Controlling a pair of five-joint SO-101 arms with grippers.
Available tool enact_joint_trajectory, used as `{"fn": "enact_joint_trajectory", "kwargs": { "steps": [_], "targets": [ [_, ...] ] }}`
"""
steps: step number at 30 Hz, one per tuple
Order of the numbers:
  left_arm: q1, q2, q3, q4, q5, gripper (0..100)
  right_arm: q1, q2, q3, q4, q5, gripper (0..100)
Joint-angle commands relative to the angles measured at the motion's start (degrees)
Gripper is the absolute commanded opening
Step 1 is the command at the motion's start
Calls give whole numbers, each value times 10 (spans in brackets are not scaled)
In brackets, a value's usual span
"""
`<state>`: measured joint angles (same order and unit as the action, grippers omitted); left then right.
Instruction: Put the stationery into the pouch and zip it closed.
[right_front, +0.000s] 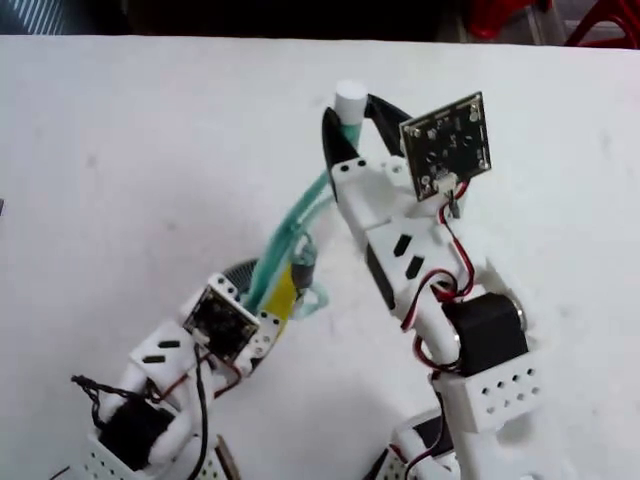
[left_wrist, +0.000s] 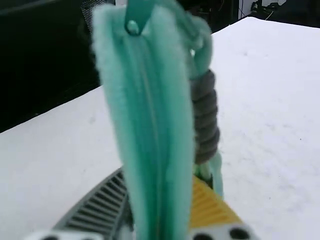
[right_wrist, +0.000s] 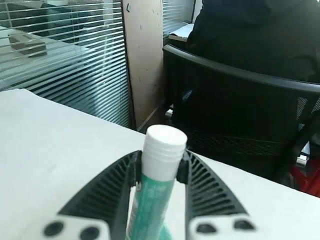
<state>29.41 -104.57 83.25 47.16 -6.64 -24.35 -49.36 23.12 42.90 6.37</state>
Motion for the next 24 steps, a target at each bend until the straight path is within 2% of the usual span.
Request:
{"fn": "enact_joint_trajectory", "kwargs": {
  "steps": [1,4,11,24],
  "targets": [
    [-8,1,-8,18,13,144,-2,2,17,1,0,17],
    [-34,1,-25,23,55,147,-4,2,34,15,-2,17],
    [-90,1,-35,23,99,192,-55,1,40,26,-70,17],
    [-89,1,-36,19,98,192,-73,8,44,-122,-72,17]
  ]
}}
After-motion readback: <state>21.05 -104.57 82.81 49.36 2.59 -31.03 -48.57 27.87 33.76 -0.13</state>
